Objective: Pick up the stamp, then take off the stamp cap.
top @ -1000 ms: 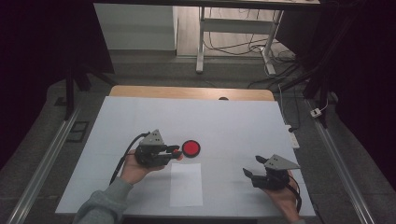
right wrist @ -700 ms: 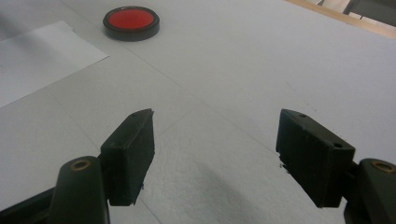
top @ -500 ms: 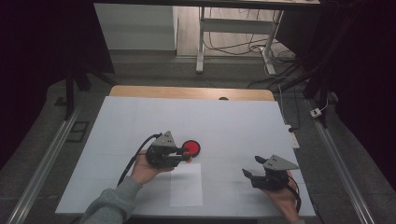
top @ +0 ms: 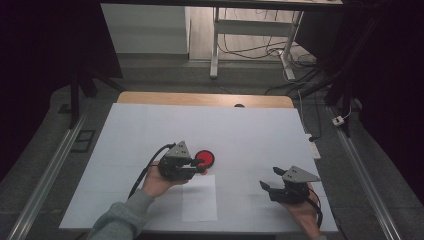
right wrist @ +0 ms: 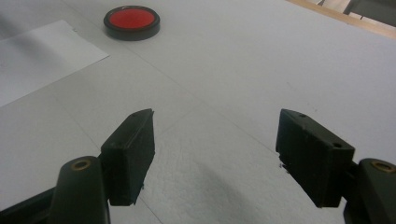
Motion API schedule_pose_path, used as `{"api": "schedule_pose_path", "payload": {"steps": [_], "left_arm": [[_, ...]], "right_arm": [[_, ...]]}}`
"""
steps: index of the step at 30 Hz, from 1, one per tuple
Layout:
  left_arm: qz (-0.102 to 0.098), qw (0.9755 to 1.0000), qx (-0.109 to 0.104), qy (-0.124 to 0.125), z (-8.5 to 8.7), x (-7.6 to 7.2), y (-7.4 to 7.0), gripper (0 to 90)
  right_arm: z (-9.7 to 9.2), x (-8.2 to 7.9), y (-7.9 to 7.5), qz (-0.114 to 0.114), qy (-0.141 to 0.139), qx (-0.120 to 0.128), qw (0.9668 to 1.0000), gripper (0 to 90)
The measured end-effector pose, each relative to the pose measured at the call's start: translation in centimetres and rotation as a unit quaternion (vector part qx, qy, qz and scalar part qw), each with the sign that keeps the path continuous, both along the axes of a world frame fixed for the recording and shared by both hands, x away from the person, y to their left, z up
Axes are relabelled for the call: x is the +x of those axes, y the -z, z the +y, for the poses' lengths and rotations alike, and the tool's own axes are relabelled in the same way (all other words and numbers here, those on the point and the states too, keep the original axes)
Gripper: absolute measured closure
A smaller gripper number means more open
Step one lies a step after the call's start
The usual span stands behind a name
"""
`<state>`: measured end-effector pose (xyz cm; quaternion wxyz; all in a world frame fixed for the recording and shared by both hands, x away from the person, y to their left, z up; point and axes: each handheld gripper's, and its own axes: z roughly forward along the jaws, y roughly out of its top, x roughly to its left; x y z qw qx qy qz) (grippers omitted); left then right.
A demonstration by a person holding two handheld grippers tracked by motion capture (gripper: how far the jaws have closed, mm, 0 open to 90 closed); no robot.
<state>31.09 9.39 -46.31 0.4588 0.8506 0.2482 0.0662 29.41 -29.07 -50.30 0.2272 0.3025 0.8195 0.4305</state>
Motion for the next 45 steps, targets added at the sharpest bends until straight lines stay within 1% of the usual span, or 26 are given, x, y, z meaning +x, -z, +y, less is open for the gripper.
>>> {"api": "schedule_pose_path", "payload": {"steps": [7,8,11,15,16,17,18,19,20,22,23,28,31,33,38,40,43,44,45], "left_arm": [[0.001,1.0000,0.000,0.000,0.0,0.0,0.0,71.6],[0.000,1.0000,0.000,0.001,0.0,0.0,0.0,71.6],[0.000,1.0000,-0.002,0.001,0.0,0.0,0.0,71.6],[-0.001,1.0000,-0.002,0.001,0.0,0.0,0.0,71.6],[-0.001,1.0000,-0.001,0.002,0.0,0.0,0.0,71.6],[-0.001,1.0000,-0.002,0.002,0.0,0.0,-0.1,71.6],[-0.001,1.0000,-0.002,0.002,0.0,0.0,-0.1,71.6],[-0.001,1.0000,-0.002,0.002,0.0,0.0,-0.1,71.6],[-0.001,1.0000,-0.002,0.003,0.0,0.0,-0.1,71.6],[-0.001,1.0000,-0.002,0.003,0.0,0.0,0.0,71.6],[-0.001,1.0000,-0.002,0.003,0.0,0.0,0.0,71.6],[-0.001,1.0000,-0.001,0.005,-0.1,0.0,0.0,71.6],[-0.001,1.0000,-0.002,0.006,-0.2,0.1,0.0,71.6],[-0.001,1.0000,-0.003,0.006,-0.2,0.1,0.0,71.6],[0.000,1.0000,-0.002,0.005,-0.2,0.2,0.0,71.6],[0.000,1.0000,-0.003,0.005,-0.1,0.2,0.0,71.6],[-0.001,1.0000,-0.004,0.006,-0.1,0.2,-0.1,71.6],[-0.001,1.0000,-0.004,0.006,-0.1,0.2,-0.1,71.6],[-0.001,1.0000,-0.004,0.006,-0.1,0.2,-0.1,71.6]], "right_arm": [[0.0,-0.1,-0.2,0.000,0.001,0.002,1.0000,27.8],[0.1,-0.1,-0.1,0.000,-0.001,0.005,1.0000,28.0],[0.2,-0.1,-0.2,0.000,-0.003,0.004,1.0000,28.1],[0.5,-0.1,-0.3,-0.001,-0.006,0.005,1.0000,28.1],[0.6,-0.1,-0.3,-0.001,-0.007,0.009,0.9999,28.1],[0.7,-0.1,-0.4,-0.002,-0.007,0.006,1.0000,28.2],[0.9,0.0,-0.5,-0.003,-0.010,0.013,0.9999,28.2],[1.0,0.0,-0.5,0.001,-0.011,0.013,0.9999,28.2],[1.1,0.0,-0.6,-0.001,-0.013,0.015,0.9998,28.2],[1.3,0.0,-0.6,0.001,-0.015,0.013,0.9998,28.3],[1.5,-0.1,-0.6,-0.001,-0.016,0.016,0.9997,28.4],[1.9,-0.1,-0.8,-0.003,-0.018,0.015,0.9997,28.7],[2.4,0.2,-1.0,-0.007,-0.024,0.019,0.9995,28.7],[3.0,0.5,-1.2,-0.008,-0.028,0.027,0.9992,28.8],[4.3,0.8,-1.6,-0.008,-0.043,0.022,0.9988,28.8],[4.7,0.8,-1.8,-0.007,-0.048,0.027,0.9985,28.8],[5.1,0.8,-2.0,-0.010,-0.051,0.026,0.9983,28.8],[5.3,0.7,-2.0,-0.011,-0.052,0.030,0.9981,28.9],[5.4,0.8,-2.1,-0.011,-0.054,0.026,0.9981,28.9]]}}
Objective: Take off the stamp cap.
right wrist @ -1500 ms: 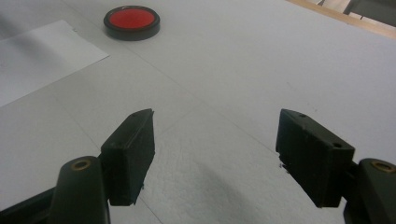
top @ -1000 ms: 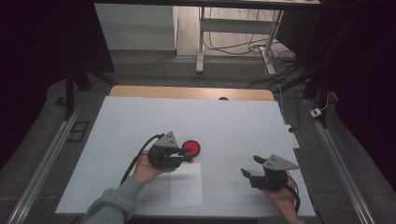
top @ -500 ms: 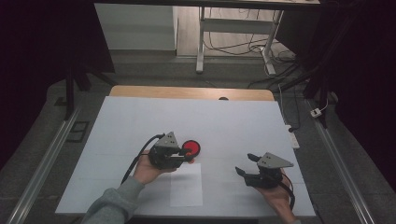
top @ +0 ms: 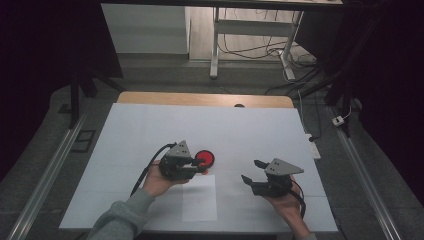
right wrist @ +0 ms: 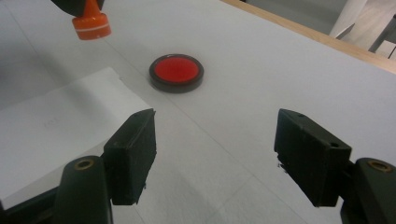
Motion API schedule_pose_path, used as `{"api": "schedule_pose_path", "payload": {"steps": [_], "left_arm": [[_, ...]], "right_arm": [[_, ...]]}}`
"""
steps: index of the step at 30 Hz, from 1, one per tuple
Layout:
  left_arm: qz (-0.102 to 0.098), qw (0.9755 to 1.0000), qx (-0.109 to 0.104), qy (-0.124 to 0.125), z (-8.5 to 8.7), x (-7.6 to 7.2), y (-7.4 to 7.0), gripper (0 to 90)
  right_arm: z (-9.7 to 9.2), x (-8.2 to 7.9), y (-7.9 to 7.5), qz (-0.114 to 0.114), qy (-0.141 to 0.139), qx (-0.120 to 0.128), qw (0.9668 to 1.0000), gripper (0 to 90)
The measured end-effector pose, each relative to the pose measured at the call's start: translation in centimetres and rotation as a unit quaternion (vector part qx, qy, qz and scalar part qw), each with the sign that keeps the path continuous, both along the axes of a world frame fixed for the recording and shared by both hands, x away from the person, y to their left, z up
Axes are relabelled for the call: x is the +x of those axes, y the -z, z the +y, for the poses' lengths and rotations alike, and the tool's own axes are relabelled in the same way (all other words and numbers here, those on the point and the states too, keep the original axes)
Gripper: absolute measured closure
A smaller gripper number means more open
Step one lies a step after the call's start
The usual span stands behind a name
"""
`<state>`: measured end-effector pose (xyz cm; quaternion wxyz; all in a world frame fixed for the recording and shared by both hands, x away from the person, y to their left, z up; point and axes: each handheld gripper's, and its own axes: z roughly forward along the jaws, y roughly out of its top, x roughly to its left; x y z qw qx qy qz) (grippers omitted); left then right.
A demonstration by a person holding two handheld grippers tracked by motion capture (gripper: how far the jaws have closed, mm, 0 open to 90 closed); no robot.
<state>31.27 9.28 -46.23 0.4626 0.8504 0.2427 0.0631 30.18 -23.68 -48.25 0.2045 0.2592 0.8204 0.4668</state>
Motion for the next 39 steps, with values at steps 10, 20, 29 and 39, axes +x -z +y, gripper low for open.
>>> {"api": "schedule_pose_path", "payload": {"steps": [10,20,29,39], "left_arm": [[0.000,1.0000,-0.004,-0.001,0.1,0.1,-0.1,71.6],[0.000,1.0000,-0.002,-0.002,0.1,0.2,0.0,71.6],[-0.001,1.0000,0.001,-0.002,0.0,0.2,0.0,71.6],[0.000,1.0000,0.002,-0.005,0.1,0.1,0.1,71.6]], "right_arm": [[1.3,-0.2,-0.5,0.000,-0.014,-0.013,0.9998,28.8],[3.3,0.0,-1.0,0.012,-0.039,-0.011,0.9991,29.1],[4.8,0.3,-0.8,0.026,-0.054,0.000,0.9982,29.1],[5.3,0.2,-0.3,0.027,-0.067,0.001,0.9974,29.6]]}}
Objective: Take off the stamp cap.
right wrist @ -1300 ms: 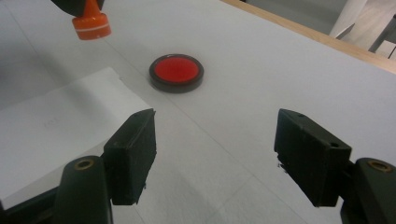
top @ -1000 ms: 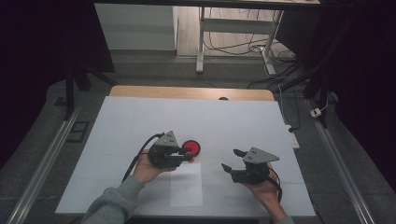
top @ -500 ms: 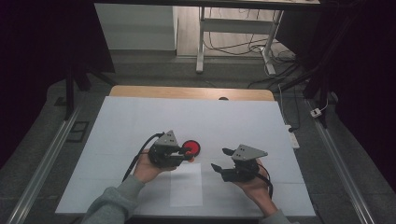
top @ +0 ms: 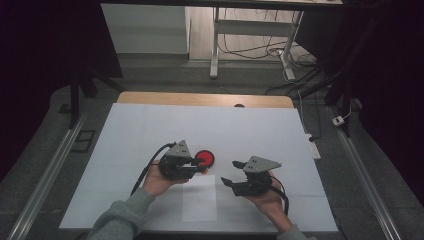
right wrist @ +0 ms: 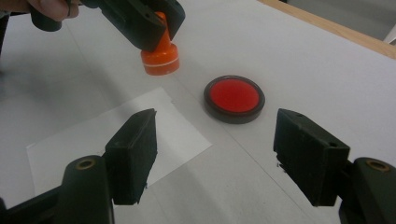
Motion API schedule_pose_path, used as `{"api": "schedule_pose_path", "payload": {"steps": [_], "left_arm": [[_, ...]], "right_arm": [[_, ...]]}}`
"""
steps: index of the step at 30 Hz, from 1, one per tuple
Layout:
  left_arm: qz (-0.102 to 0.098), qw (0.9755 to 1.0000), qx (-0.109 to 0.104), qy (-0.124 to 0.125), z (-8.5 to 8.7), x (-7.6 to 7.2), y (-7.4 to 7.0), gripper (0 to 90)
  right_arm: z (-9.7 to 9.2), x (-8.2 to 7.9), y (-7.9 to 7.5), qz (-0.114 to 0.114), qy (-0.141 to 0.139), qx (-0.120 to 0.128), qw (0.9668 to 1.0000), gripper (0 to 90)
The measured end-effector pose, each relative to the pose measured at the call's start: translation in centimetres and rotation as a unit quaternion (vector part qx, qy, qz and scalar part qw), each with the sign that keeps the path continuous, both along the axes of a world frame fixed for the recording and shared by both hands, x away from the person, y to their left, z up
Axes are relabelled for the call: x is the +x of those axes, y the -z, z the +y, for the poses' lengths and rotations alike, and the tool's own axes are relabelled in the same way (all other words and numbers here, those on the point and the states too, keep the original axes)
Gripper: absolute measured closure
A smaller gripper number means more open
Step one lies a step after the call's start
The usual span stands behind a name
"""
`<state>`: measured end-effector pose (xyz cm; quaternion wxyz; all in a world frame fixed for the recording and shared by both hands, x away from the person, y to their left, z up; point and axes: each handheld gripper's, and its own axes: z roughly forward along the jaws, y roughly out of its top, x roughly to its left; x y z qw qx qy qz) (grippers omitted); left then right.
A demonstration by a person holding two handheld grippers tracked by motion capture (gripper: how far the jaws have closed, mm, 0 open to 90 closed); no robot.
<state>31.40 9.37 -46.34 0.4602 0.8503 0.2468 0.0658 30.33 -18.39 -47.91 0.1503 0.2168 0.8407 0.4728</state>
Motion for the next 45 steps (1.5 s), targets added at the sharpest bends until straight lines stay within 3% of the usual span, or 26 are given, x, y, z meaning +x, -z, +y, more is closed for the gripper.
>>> {"api": "schedule_pose_path", "payload": {"steps": [22,45], "left_arm": [[-0.001,1.0000,-0.002,0.000,-0.1,0.0,0.0,71.6],[0.002,0.9999,0.000,0.010,-1.0,-0.1,0.2,71.6]], "right_arm": [[2.4,-0.1,1.1,0.000,-0.018,-0.025,0.9995,31.6],[4.6,0.0,1.7,-0.002,-0.025,-0.017,0.9995,34.4]]}}
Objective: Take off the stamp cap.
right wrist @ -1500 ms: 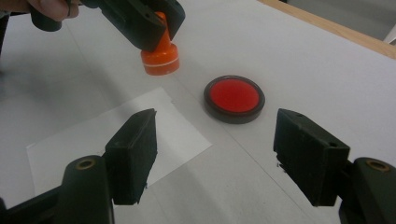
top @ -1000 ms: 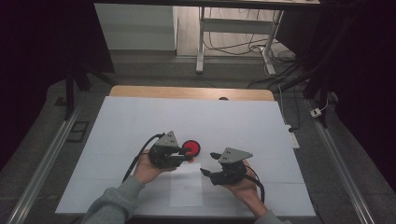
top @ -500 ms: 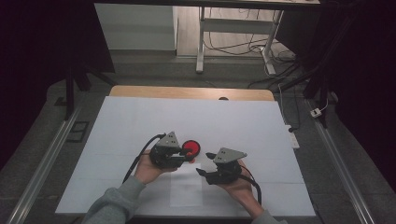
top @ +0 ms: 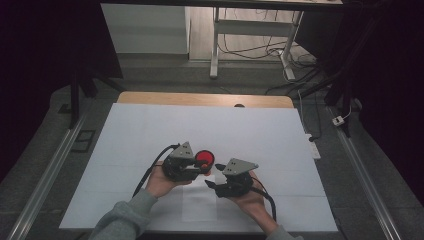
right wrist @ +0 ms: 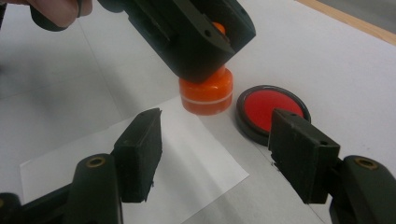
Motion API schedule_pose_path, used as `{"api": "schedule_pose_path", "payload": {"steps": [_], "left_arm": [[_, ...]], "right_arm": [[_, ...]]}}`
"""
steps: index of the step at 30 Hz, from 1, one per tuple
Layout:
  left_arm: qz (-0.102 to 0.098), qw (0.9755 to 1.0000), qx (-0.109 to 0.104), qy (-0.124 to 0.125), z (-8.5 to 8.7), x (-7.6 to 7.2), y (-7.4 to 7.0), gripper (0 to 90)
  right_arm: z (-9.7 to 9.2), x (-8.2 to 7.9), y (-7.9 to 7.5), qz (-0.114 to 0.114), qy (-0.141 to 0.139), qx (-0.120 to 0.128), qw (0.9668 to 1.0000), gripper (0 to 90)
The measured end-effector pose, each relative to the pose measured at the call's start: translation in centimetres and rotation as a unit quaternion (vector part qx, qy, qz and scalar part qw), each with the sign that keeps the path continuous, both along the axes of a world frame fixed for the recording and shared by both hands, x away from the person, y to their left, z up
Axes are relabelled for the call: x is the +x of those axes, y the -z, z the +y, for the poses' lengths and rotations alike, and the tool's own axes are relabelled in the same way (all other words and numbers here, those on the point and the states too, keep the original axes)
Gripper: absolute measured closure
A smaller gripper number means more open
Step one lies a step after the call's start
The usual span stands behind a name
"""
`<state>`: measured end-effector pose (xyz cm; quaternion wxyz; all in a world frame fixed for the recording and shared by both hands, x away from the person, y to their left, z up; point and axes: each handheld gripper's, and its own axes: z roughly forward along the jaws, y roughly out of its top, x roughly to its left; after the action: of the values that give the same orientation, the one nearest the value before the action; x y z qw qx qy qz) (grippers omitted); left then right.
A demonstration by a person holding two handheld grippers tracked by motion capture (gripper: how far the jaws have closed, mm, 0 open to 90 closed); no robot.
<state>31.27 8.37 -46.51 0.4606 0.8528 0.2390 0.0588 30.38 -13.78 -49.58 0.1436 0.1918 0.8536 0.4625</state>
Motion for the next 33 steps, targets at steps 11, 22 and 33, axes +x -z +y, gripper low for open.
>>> {"api": "schedule_pose_path", "payload": {"steps": [11,22,33], "left_arm": [[-0.001,1.0000,0.000,0.004,-0.3,0.1,0.0,71.6],[-0.002,1.0000,-0.001,0.002,-0.2,0.1,0.0,71.5],[-0.002,1.0000,0.002,0.005,-0.4,0.1,0.1,71.6]], "right_arm": [[0.7,-0.1,0.3,-0.002,-0.003,-0.002,1.0000,40.1],[0.8,-0.2,0.2,-0.008,0.006,0.001,1.0000,48.3],[1.1,-0.2,0.3,-0.005,0.007,0.004,1.0000,55.4]]}}
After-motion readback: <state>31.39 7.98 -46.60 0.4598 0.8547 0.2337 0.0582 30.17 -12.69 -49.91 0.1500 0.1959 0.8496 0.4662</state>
